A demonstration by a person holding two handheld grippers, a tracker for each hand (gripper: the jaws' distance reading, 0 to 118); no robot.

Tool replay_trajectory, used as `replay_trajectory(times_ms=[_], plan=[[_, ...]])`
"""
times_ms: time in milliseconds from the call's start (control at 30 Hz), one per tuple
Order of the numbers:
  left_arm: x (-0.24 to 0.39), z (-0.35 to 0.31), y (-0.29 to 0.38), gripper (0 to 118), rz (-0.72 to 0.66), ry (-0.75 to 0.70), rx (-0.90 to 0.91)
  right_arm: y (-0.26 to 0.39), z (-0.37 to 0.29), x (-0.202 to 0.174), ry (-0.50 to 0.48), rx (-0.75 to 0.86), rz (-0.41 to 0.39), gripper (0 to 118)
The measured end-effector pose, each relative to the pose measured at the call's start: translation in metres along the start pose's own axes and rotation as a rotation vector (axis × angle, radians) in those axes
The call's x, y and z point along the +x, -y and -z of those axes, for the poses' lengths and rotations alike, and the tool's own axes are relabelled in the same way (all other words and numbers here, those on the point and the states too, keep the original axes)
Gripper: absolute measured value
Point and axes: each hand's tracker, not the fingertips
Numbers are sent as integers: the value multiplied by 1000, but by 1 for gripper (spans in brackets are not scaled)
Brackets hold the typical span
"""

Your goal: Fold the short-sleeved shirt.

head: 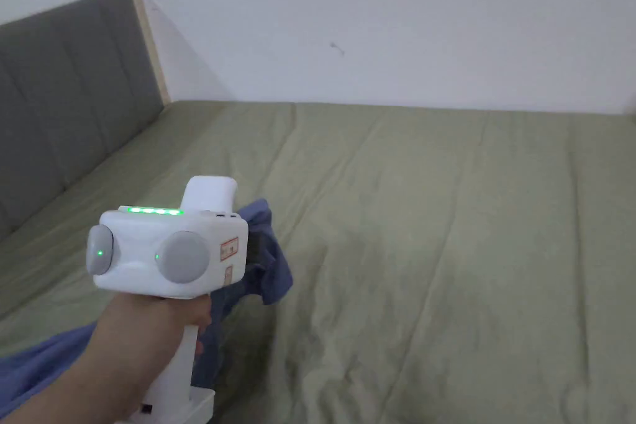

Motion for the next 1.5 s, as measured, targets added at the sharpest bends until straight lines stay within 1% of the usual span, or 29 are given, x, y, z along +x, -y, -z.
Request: replay_trajectory(times_ms=[67,100,200,267,367,467,533,567,600,633,667,700,733,867,900,933,967,1000,1033,1067,1100,1200,1267,1333,1367,1400,1433,1467,1500], plan=[[62,-12,-22,5,120,41,60,-3,-34,11,39,40,13,0],[95,-16,-31,5,166,91,74,-4,-52,17,66,59,19,0],[203,-21,-45,5,200,322,46,-3,-108,36,157,93,23,0],[277,-27,-40,5,259,423,47,2,-143,49,240,112,26,0],[382,-23,-14,5,356,599,-55,10,-189,69,352,108,48,0],[452,-9,36,5,451,644,-132,25,-219,84,443,99,56,0],[473,5,70,5,451,668,-244,34,-226,92,462,85,70,0],[479,15,86,6,449,652,-265,37,-227,95,470,82,80,0],[479,18,98,22,447,638,-256,40,-225,98,472,74,95,0],[472,17,106,59,438,616,-199,43,-223,100,467,70,100,0],[465,16,110,104,436,609,-157,45,-219,102,463,70,103,0],[442,7,111,117,372,596,-77,44,-214,103,456,67,106,0],[424,3,106,111,298,632,-1,43,-207,104,448,64,104,0],[327,-25,82,111,142,540,21,32,-181,100,391,68,74,0],[295,-40,80,108,112,506,67,29,-173,98,377,76,56,0],[266,-57,80,97,110,456,104,27,-166,96,366,79,44,0],[243,-80,83,79,108,411,141,25,-159,95,355,81,40,0],[215,-97,87,44,86,357,176,23,-150,93,340,83,41,0],[190,-112,91,21,70,295,195,22,-142,90,334,85,41,0],[169,-126,96,5,60,226,193,21,-134,88,328,85,40,0],[147,-135,105,4,42,152,204,20,-126,84,319,84,36,0],[92,-161,124,0,-64,94,197,20,-105,75,293,80,38,0],[65,-161,133,0,-100,55,165,21,-93,69,267,68,52,0],[42,-141,134,0,-150,69,126,22,-81,64,244,46,53,0],[35,-125,132,0,-145,70,106,22,-77,61,239,33,44,0],[27,-104,127,0,-113,63,89,21,-73,59,233,21,30,0],[21,-82,120,0,-68,-19,64,20,-69,57,228,11,18,0],[14,-58,111,0,-33,-38,17,19,-66,56,227,3,12,0],[8,-30,103,0,-32,17,1,17,-62,55,224,-11,14,0]])
